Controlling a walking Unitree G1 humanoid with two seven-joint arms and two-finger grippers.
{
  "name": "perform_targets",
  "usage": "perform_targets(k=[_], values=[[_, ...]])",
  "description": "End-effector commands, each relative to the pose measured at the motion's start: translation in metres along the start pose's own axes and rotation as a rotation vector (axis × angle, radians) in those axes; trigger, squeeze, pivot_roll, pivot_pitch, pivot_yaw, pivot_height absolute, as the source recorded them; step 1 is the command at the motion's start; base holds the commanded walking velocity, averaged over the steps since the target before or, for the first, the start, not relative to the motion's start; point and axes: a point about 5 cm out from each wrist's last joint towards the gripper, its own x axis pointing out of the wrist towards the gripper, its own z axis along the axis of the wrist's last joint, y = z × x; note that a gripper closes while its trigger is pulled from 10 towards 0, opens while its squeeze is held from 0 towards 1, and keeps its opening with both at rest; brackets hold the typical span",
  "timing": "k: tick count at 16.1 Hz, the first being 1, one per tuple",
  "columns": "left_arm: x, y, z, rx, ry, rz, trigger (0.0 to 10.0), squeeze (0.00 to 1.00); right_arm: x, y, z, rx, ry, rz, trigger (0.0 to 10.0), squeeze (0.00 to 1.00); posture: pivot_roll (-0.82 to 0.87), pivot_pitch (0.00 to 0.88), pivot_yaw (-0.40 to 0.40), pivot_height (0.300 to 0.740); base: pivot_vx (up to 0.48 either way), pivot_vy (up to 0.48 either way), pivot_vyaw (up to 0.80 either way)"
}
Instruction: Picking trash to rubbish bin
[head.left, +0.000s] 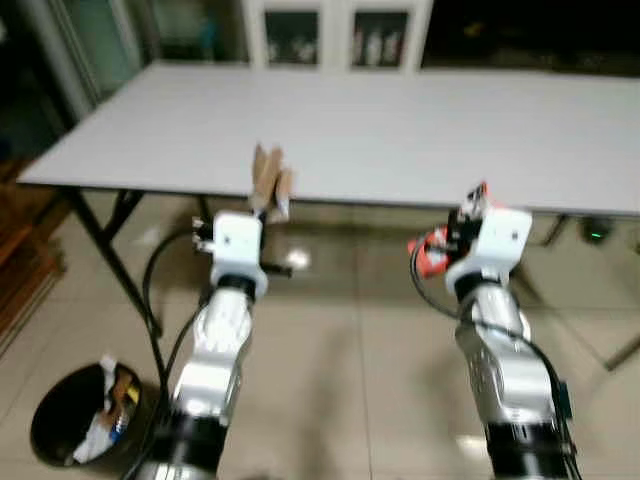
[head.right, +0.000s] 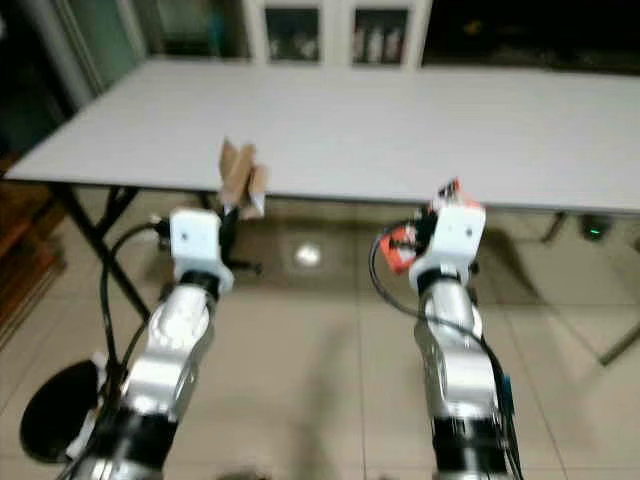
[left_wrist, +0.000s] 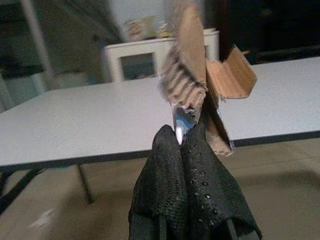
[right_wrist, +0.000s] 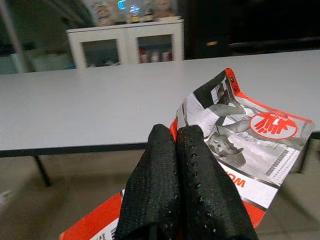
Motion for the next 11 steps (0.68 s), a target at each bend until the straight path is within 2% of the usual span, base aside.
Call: perform_targets(k=[1, 8, 11], values=[[0.0007, 0.0029, -0.0005, 0.023, 0.014, 0.01, 10.0, 0.0, 0.0003, 0.0032, 0.0011, 0.011, 0.005, 0.001, 10.0, 0.0, -0.05, 0.025, 0.004, 0.74, 0.0, 0.0, 0.0], [0.0002, 0.0001, -0.0046, 0.021, 0.047, -0.013, 10.0, 0.0, 0.0016, 0.0045, 0.0019, 0.016, 0.009, -0.002, 10.0, 0.0, -0.05, 0.046, 0.0, 0.74, 0.0, 0.0, 0.0], [0.001, 0.0023, -0.0061, 0.02, 0.066, -0.006, 10.0, 0.0, 0.0024, 0.0065, 0.0018, 0.023, 0.012, 0.0, 10.0, 0.0, -0.04, 0.053, 0.004, 0.74, 0.0, 0.385, 0.0]])
